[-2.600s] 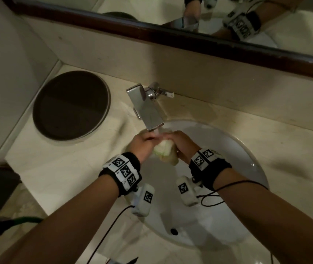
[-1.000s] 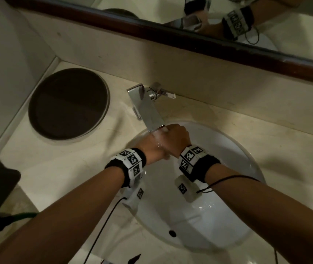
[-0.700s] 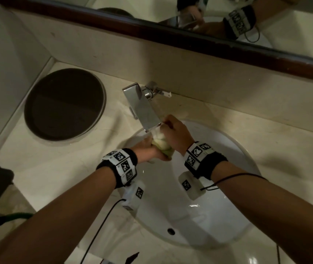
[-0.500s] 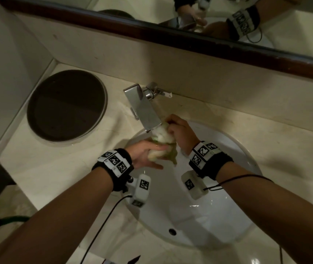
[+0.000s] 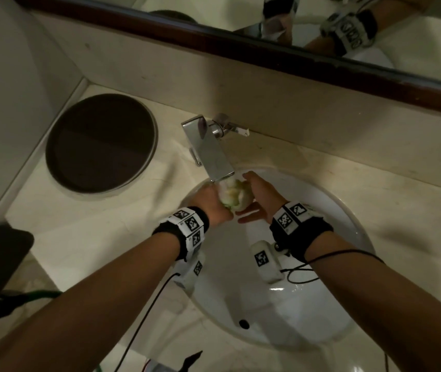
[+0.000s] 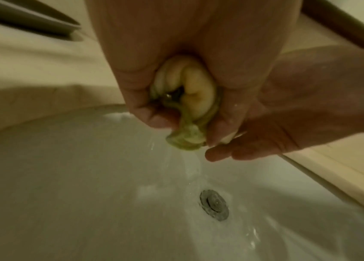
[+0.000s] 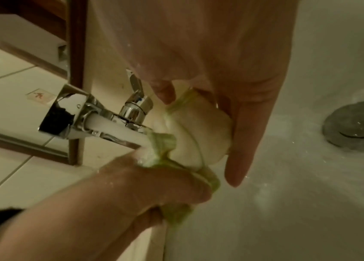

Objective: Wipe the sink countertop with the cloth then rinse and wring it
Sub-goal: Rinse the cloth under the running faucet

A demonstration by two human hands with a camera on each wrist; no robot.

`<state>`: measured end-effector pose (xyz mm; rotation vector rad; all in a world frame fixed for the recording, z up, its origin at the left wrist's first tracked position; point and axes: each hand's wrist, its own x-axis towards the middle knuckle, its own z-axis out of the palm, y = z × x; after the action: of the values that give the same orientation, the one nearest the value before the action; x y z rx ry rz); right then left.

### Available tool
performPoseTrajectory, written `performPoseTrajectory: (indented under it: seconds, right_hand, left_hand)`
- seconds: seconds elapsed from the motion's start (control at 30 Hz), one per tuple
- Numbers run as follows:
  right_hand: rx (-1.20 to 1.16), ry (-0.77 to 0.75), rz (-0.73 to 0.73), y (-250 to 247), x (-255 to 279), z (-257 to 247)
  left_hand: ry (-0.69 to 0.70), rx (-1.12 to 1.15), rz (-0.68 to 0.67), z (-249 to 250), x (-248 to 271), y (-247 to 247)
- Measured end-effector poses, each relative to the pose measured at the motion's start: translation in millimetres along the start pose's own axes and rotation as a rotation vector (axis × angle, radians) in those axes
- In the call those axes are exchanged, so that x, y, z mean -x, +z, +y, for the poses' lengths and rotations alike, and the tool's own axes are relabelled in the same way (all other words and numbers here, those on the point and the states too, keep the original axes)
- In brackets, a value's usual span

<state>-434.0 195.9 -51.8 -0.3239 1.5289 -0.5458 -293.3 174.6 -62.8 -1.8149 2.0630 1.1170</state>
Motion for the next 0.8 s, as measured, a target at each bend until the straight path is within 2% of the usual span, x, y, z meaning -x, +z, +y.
performPoseTrajectory:
  seconds: [0.27, 0.4, 0.5, 0.6, 0.7, 0.8]
  right_hand:
    - [-0.136, 0.136, -0.033, -0.8, -15.7, -2.1]
    - [-0.146, 0.14, -0.027, 11.1, -18.5, -3.2]
    - [-0.059, 0.09, 0.046, 22.3, -21.1, -9.1]
    - [0.184, -0.048, 0.164, 33.3, -18.9, -13.6]
    - [0.409, -0.199, 0.216, 37.3, -17.1, -6.2]
    - [0.545, -0.194, 0.296, 36.7, -19.0, -1.6]
  left_hand:
    - [0.36, -0.279, 0.137, 11.4, 15.6, -2.2]
    - [0.347, -0.315, 0.147, 15.5, 14.7, 1.6]
    - [0.352, -0.404, 0.179, 17.1, 13.8, 1.4]
    - [0.336, -0.454, 0.19, 13.8, 11.7, 2.0]
    - [0.284, -0.422, 0.147, 11.3, 10.6, -3.7]
    - [0.312, -0.365, 0.152, 11.2, 9.1, -8.7]
